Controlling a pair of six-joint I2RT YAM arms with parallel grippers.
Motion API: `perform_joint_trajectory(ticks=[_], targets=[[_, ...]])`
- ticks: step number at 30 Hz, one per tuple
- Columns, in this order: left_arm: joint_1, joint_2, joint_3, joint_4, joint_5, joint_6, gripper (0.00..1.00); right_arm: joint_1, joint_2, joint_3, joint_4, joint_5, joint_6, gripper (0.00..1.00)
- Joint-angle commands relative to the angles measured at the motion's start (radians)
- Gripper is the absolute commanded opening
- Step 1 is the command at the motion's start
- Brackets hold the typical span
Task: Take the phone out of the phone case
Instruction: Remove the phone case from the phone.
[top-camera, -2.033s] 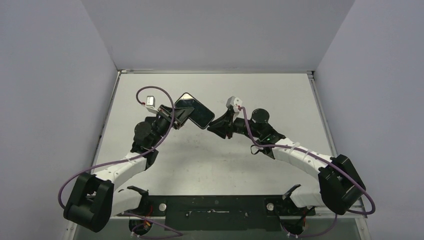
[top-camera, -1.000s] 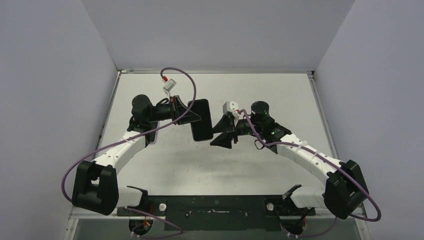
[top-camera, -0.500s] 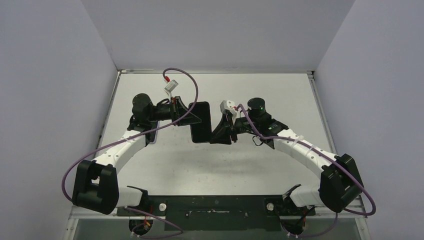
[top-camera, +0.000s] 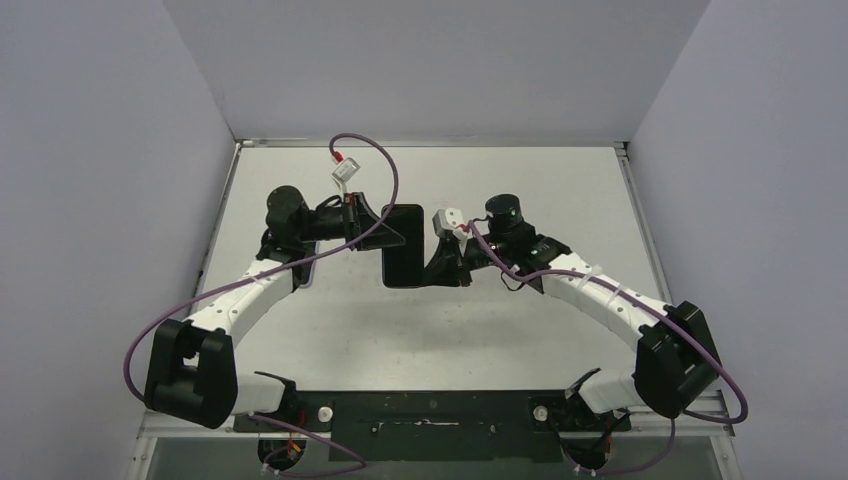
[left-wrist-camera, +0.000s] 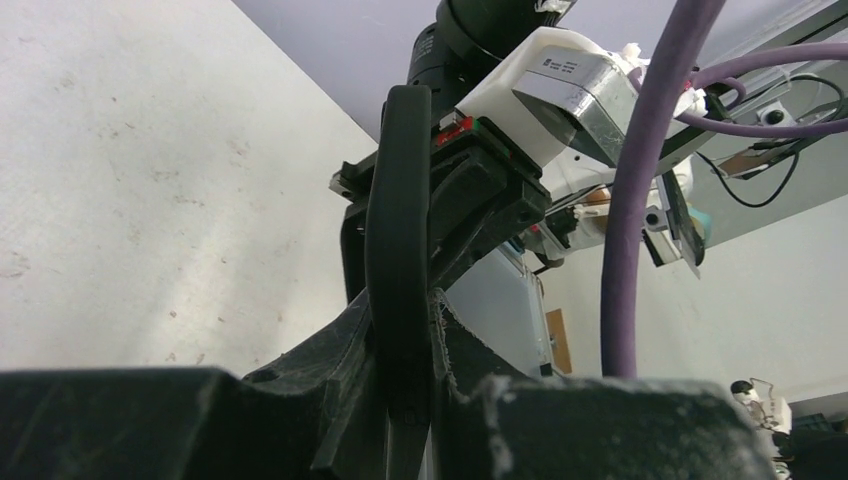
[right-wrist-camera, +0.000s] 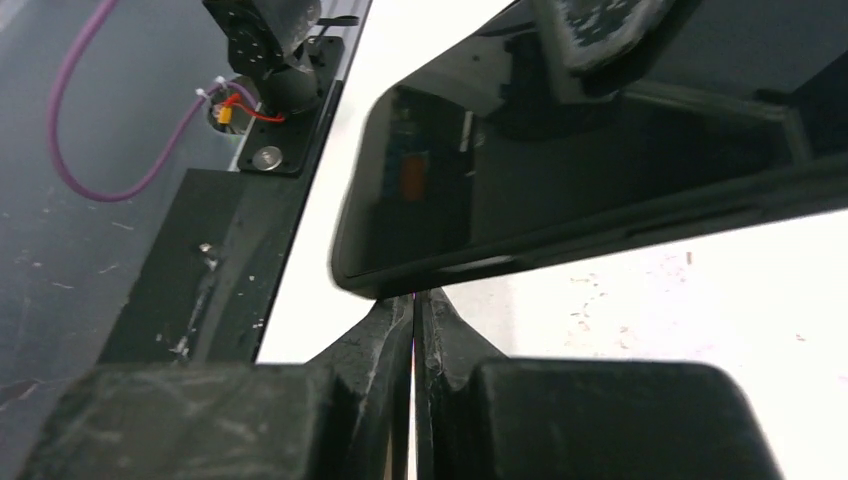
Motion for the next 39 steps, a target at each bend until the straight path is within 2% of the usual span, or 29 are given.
perform_joint_trajectory(ticks=[1,2,6,9,11,16,25,35,39], targets=[[-0.025,-0.022,0.052,0.059,-0.014,-0.065,0.00,0.004,0.023,0.100,-0.004,0.044,-0.136,0.00],[-0.022,-0.026,0.049,0.059,-0.014,-0.055,0.00,0.004,0.026,0.107,-0.016,0.039,-0.137,0.02],[-0.009,-0.045,0.043,0.034,-0.024,0.039,0.00,-0.001,0.009,0.091,-0.038,0.016,-0.134,0.22],[-0.007,-0.053,0.058,-0.013,-0.035,0.117,0.00,-0.002,-0.028,0.054,-0.032,0.014,-0.117,0.34],[-0.007,-0.057,0.063,-0.028,-0.039,0.146,0.00,-0.002,-0.046,0.037,-0.028,0.013,-0.103,0.39],[-0.007,-0.062,0.072,-0.028,-0.048,0.182,0.00,-0.004,-0.071,0.017,-0.003,0.003,-0.055,0.44],[-0.013,-0.062,0.085,0.002,-0.052,0.174,0.00,-0.005,-0.055,0.029,0.050,-0.027,0.014,0.43],[-0.030,-0.082,0.062,0.009,-0.055,0.167,0.00,-0.005,-0.014,0.048,0.109,-0.050,0.071,0.31],[-0.032,-0.084,0.070,0.005,-0.053,0.155,0.00,-0.006,-0.008,0.052,0.094,-0.052,0.046,0.21]])
